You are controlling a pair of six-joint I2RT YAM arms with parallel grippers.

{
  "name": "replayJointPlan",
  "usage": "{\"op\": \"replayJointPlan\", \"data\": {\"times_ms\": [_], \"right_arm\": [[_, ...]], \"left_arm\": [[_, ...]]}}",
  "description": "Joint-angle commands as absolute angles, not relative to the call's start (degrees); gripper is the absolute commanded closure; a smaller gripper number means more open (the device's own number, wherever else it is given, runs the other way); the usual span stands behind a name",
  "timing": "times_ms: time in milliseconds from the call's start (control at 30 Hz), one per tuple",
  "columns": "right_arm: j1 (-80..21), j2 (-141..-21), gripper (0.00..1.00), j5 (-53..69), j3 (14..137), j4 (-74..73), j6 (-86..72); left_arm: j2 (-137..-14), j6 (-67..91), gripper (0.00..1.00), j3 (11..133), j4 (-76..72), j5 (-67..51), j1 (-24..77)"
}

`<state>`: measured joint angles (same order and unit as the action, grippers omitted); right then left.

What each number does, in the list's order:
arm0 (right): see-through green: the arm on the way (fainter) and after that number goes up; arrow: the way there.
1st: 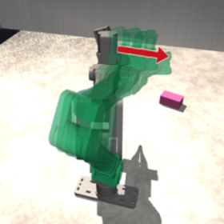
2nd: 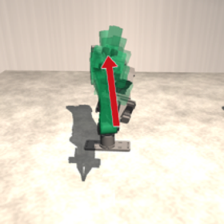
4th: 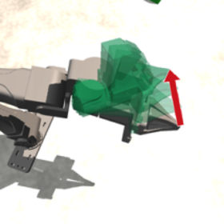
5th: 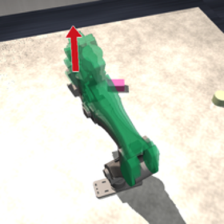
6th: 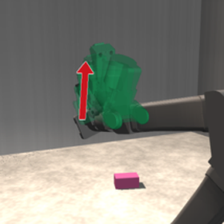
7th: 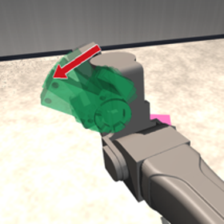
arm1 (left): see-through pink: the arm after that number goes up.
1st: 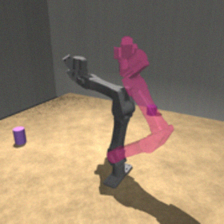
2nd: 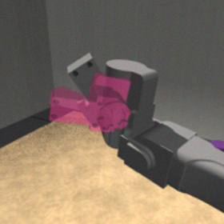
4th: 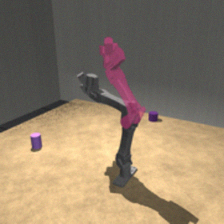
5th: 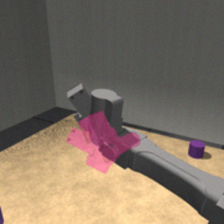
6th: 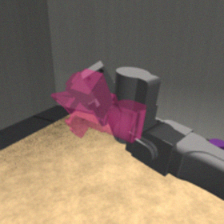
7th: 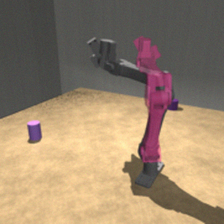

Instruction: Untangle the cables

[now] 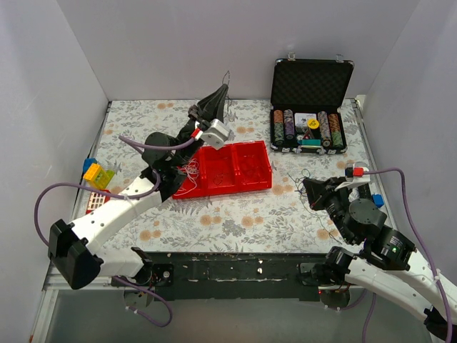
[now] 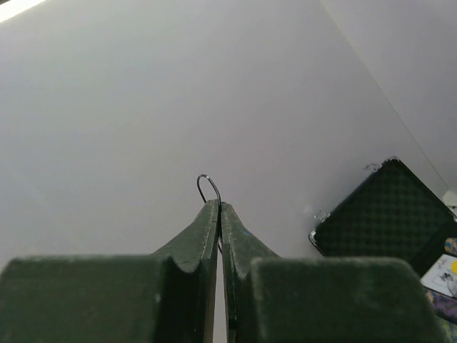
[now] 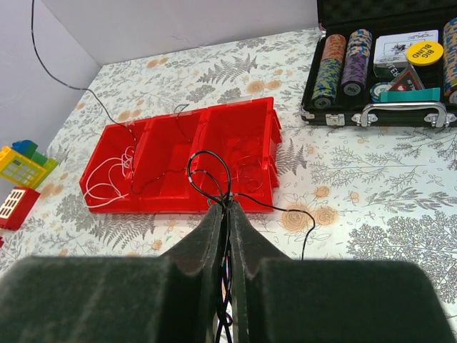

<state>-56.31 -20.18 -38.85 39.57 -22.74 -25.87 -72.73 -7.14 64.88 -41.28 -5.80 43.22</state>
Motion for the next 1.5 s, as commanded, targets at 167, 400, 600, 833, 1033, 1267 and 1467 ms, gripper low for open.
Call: {"op": "replayJointPlan", "data": {"times_ms": [167,400,600,833,1033,1267,1467], "right_arm": [[-56.3,-20.0,0.99,-39.6,39.7,-21.4,-26.6],[-56.3,-20.0,0.99,-39.6,39.1,-20.7,-26.1],[-56.3,-20.0,0.99,-39.9,38.9,-20.7,-26.1],[-56.3,-19.6,0.99,-39.7,38.8,-21.0,-26.5],[-56.3,-20.3,0.99,-39.5,38.8,-20.8,-27.0],[-56.3,-20.3,0.99,-38.5,37.7,-20.4,-28.0],[-56.3,-22.0,0.99,-37.9,38.5,-19.3,-28.0]], "left_arm": [[-72.7,-6.5,1.0,55.8,-44.9,-0.8,42.5],[-81.4,-5.7,1.0,56.3,-49.9,3.2,40.6],[-83.8,-0.4,1.0,57.2,-39.4,2.8,40.4],[-82.5,3.5,1.0,51.3,-29.7,6.9,40.4],[-82.2,-1.3,1.0,46.2,-26.8,9.7,40.4],[-83.5,-3.3,1.0,44.9,-22.2,6.7,40.5],[-88.8,-0.4,1.0,49.0,-16.9,4.6,40.9]]}}
